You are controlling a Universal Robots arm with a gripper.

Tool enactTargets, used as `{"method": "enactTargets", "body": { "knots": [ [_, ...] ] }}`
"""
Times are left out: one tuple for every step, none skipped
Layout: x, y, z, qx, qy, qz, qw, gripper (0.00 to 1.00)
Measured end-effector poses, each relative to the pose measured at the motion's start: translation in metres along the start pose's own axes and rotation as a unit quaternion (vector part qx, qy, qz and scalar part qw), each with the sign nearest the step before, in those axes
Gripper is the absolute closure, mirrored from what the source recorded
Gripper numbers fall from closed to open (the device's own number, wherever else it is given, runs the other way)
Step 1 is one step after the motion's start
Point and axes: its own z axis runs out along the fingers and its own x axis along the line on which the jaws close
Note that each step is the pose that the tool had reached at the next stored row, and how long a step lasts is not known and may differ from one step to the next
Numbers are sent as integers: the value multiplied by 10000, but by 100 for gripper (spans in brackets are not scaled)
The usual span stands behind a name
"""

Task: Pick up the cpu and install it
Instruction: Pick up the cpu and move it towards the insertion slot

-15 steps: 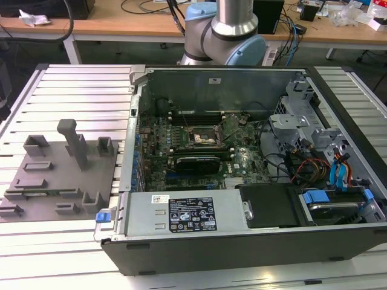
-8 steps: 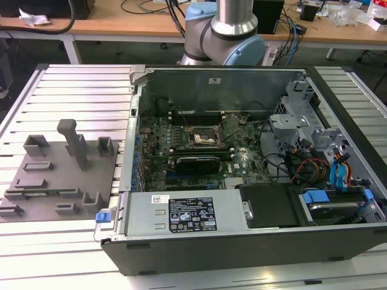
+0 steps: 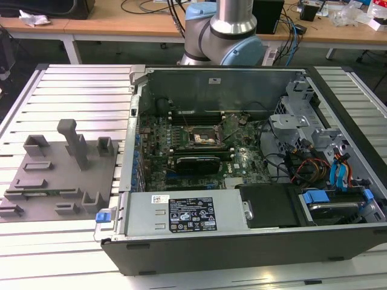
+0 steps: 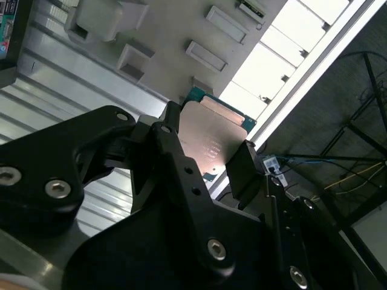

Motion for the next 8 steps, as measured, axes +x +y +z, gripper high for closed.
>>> {"method": "enactTargets", "body": {
  "knots": [
    [0,0,0,0,0,1,10000,45],
    [0,1,-2,0,1,1,10000,45],
    [0,1,-3,1,1,1,10000,45],
    [0,1,-3,0,1,1,10000,45],
    [0,1,-3,0,1,1,10000,45],
    [0,1,-4,1,1,1,10000,45],
    [-2,1,-5,1,2,1,10000,45],
    [-29,0,-4,0,2,1,10000,45]
  ]
}}
